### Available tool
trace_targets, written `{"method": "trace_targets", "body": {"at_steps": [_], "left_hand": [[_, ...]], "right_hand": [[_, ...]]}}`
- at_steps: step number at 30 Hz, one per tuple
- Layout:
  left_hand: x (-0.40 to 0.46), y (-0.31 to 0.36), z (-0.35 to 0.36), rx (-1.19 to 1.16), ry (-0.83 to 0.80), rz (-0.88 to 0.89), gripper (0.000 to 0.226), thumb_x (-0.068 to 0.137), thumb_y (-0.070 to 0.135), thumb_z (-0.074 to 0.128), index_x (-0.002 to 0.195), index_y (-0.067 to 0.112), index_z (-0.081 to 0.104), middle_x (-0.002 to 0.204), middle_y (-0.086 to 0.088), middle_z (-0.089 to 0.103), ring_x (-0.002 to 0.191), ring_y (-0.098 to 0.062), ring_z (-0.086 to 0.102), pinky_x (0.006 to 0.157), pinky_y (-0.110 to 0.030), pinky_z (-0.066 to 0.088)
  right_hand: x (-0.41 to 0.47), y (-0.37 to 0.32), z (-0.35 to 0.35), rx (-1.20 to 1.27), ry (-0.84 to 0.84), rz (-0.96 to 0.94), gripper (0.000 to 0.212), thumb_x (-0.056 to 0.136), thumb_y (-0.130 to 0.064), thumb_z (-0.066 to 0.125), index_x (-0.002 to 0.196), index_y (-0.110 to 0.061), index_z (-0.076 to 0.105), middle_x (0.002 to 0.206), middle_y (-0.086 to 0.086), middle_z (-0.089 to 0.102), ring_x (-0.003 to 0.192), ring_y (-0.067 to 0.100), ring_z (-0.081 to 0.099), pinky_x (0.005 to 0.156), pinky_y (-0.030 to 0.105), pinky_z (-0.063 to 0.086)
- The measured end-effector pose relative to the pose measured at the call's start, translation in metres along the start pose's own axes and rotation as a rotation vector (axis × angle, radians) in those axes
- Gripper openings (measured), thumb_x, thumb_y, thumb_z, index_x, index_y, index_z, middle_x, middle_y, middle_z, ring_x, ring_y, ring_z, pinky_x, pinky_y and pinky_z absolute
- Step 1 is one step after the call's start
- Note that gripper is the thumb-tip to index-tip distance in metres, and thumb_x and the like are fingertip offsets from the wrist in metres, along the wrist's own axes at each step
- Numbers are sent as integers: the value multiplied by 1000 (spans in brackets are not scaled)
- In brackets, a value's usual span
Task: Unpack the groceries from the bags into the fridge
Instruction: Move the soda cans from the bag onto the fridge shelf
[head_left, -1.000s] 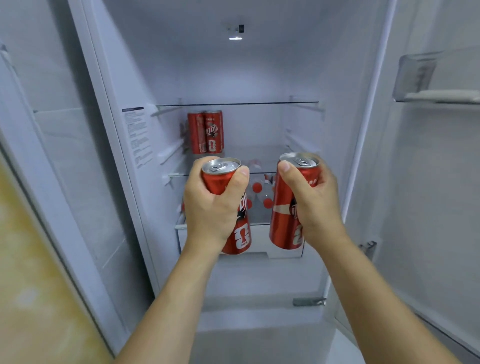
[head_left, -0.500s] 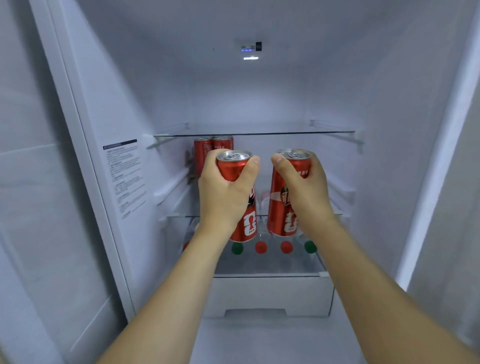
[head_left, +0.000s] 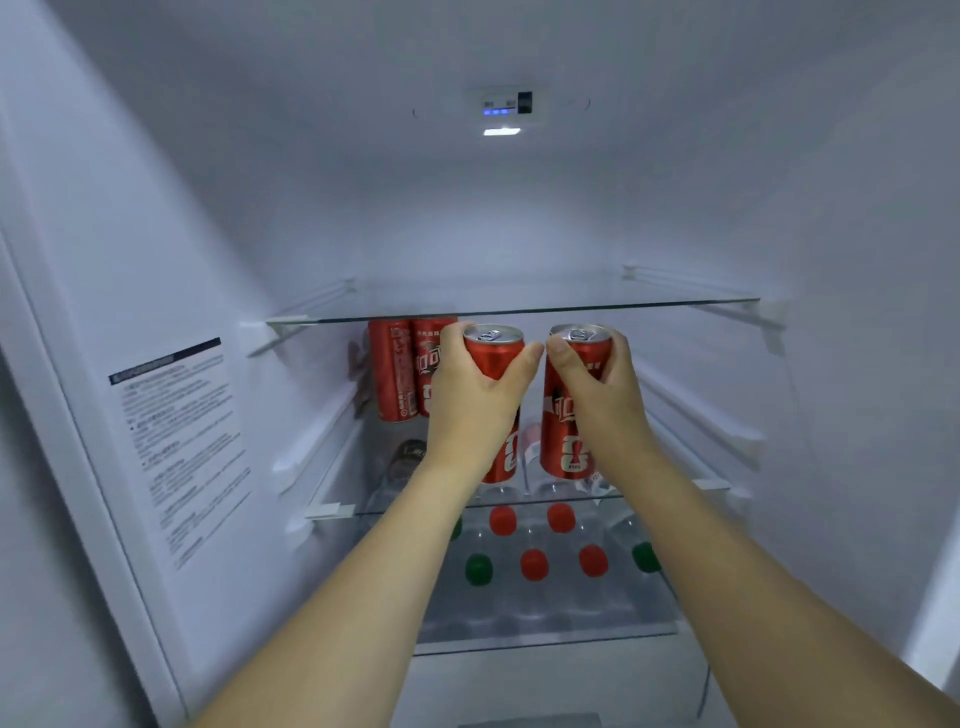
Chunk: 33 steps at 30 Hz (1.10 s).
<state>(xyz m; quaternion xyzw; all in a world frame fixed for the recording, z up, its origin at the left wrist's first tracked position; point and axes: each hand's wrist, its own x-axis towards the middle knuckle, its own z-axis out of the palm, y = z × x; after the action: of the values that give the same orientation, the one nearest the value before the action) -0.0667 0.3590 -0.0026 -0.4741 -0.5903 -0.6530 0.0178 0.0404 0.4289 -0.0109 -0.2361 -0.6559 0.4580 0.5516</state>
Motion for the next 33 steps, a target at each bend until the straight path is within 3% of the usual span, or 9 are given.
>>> {"method": "trace_targets", "body": {"at_steps": [5, 10, 13, 17, 20, 23, 25, 30, 33], "left_hand": [[20, -24, 13, 18, -11, -32, 54, 83, 50, 71, 119, 34, 34, 103, 14, 57, 88, 2, 59, 69, -11, 42], [44, -50, 27, 32, 12, -53, 61, 84, 46, 70, 128, 25, 33, 116, 6, 53, 101, -7, 56, 75, -15, 41], [55, -62, 35, 59, -3, -14, 54, 87, 37, 70, 121, 30, 29, 118, 3, 50, 106, -12, 54, 82, -19, 43], [70, -77, 49, 79, -4, 11, 48, 87, 32, 69, 113, 26, 30, 115, -1, 47, 106, -15, 52, 94, -37, 49], [84, -89, 60, 92, 15, 19, 52, 86, 32, 69, 120, 12, 35, 122, -6, 44, 115, -21, 48, 102, -43, 44], [96, -100, 72, 133, 41, 58, 61, 85, 33, 68, 127, 7, 34, 126, -9, 43, 121, -25, 45, 106, -46, 40], [103, -107, 77, 145, 44, 80, 59, 86, 29, 68, 129, 6, 34, 129, -9, 42, 123, -23, 41, 108, -44, 37], [110, -122, 85, 183, 63, 124, 70, 92, 26, 64, 143, 2, 22, 142, -17, 34, 134, -29, 33, 113, -33, 27], [107, -125, 89, 240, 85, 160, 80, 95, 29, 59, 150, 1, 10, 149, -24, 26, 140, -36, 27, 117, -43, 26]], "right_hand": [[26, 23, 7, -23, 34, 11, 46, 89, -54, 58, 125, -32, 40, 108, -7, 59, 100, 13, 61, 88, 37, 53], [53, 43, 14, -114, 19, -45, 49, 92, -53, 53, 131, -26, 38, 111, -5, 58, 98, 5, 57, 74, 23, 45], [69, 56, 16, -134, 26, -62, 49, 93, -51, 53, 132, -24, 39, 110, -5, 58, 97, 6, 58, 72, 20, 44], [90, 73, 17, -148, 48, -84, 51, 93, -52, 53, 133, -21, 41, 113, -4, 60, 101, 6, 58, 78, 22, 46], [108, 86, 21, -133, 34, -62, 52, 92, -54, 53, 131, -22, 42, 116, -3, 60, 107, 11, 59, 92, 34, 50], [125, 96, 25, -137, 17, -36, 58, 91, -58, 53, 134, -21, 39, 122, -3, 59, 113, 15, 57, 98, 41, 49], [134, 102, 29, -132, 13, -38, 52, 93, -54, 53, 131, -21, 41, 120, -3, 60, 111, 15, 58, 98, 41, 49], [154, 113, 37, -144, -22, -54, 44, 95, -50, 52, 129, -24, 40, 119, -6, 59, 110, 12, 57, 92, 31, 47], [164, 118, 43, -151, -14, -61, 33, 96, -46, 52, 120, -27, 40, 109, -12, 57, 99, 3, 56, 81, 19, 42]]}}
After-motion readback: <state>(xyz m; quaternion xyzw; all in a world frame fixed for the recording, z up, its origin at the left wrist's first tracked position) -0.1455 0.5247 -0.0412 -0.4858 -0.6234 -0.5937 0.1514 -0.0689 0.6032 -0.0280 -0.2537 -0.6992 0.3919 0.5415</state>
